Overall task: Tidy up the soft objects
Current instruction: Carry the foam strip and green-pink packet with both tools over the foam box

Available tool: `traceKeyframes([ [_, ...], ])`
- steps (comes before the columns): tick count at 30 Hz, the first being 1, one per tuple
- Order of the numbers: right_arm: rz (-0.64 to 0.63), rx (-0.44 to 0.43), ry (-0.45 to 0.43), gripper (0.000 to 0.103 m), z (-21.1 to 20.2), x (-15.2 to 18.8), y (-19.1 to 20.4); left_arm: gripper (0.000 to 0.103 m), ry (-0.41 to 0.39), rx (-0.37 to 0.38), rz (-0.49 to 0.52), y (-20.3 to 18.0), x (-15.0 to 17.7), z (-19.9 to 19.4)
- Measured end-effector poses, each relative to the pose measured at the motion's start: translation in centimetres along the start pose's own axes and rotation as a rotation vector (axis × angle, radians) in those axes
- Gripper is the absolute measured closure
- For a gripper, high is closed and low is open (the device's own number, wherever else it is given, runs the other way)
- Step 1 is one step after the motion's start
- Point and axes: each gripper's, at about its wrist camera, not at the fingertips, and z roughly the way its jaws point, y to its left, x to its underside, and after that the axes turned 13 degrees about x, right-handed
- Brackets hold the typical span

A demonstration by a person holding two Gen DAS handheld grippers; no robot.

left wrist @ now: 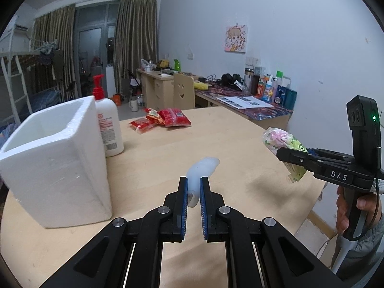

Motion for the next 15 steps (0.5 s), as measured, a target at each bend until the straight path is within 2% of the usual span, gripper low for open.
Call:
traceKeyframes([
  [15,-0.061,-0.073,-0.069,0.069,-2.5,0.2,4.1,0.093,-0.046,-0.086,-0.02,-0.8,1.7,-5.6],
])
